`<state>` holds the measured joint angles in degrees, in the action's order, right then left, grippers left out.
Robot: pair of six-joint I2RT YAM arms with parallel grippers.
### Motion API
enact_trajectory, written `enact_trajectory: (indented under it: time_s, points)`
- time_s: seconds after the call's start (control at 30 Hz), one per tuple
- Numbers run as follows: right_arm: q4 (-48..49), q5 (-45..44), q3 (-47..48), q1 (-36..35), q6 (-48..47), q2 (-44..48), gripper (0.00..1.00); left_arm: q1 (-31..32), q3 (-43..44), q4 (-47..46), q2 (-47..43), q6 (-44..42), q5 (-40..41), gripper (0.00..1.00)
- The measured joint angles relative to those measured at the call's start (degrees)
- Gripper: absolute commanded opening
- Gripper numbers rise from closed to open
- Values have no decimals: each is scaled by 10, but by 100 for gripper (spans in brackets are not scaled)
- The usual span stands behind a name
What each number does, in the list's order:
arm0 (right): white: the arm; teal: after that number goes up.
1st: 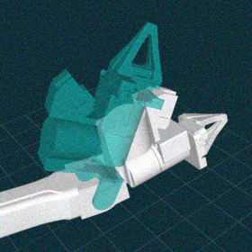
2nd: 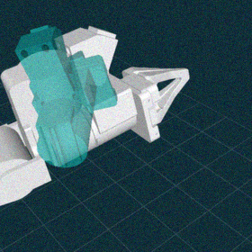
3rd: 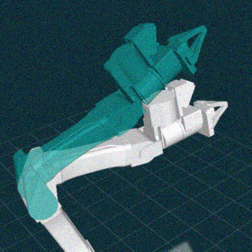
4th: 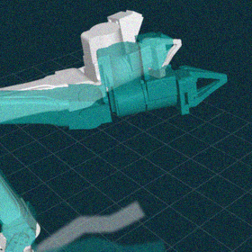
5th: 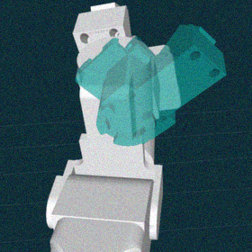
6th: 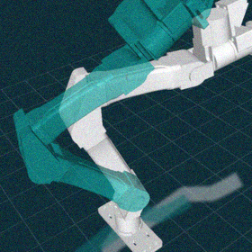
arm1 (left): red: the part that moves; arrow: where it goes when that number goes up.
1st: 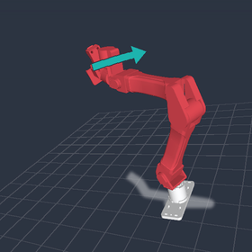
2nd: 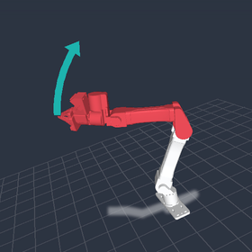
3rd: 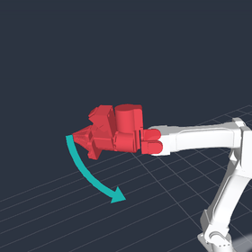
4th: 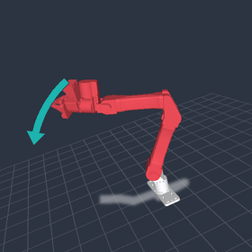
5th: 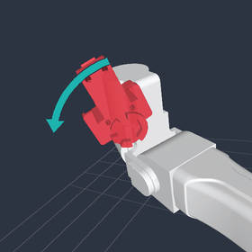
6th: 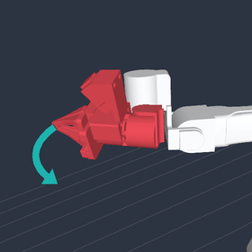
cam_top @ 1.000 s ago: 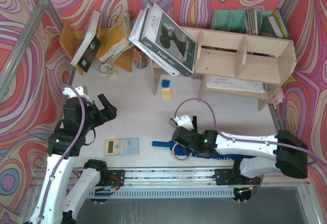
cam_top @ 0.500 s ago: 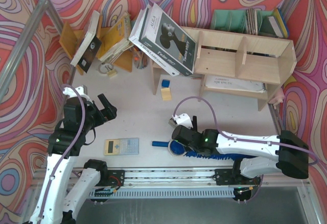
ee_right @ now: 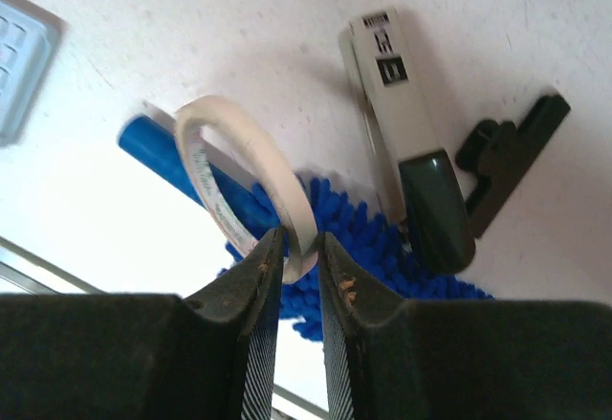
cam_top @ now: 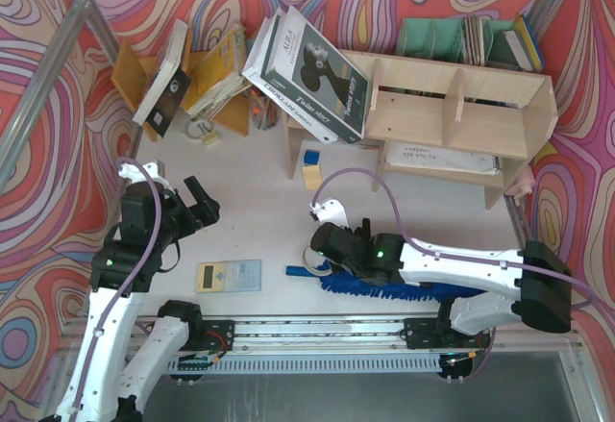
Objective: Dust the bookshelf with a duster
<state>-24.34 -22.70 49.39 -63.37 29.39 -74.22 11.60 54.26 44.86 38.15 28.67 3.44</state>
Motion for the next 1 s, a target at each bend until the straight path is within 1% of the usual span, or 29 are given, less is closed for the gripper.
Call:
enact_trajectory:
  time_s: [0.37, 0.63, 0.7, 0.8, 1.0]
  points:
    - [74, 7, 105, 0, -24, -132, 27, 0, 0, 0, -3, 0, 1, 98]
    - [95, 3, 147, 0, -26, -205, 26, 0, 0, 0, -9, 0, 2, 99]
    - [99, 2, 148, 2, -26, -214, 27, 0, 0, 0, -10, 0, 2, 98]
    - [102, 2, 148, 4, -26, -217, 33, 0, 0, 0, -10, 0, 2, 98]
    - [106, -5, 153, 7, -32, -212, 41, 0, 0, 0, -10, 0, 2, 99]
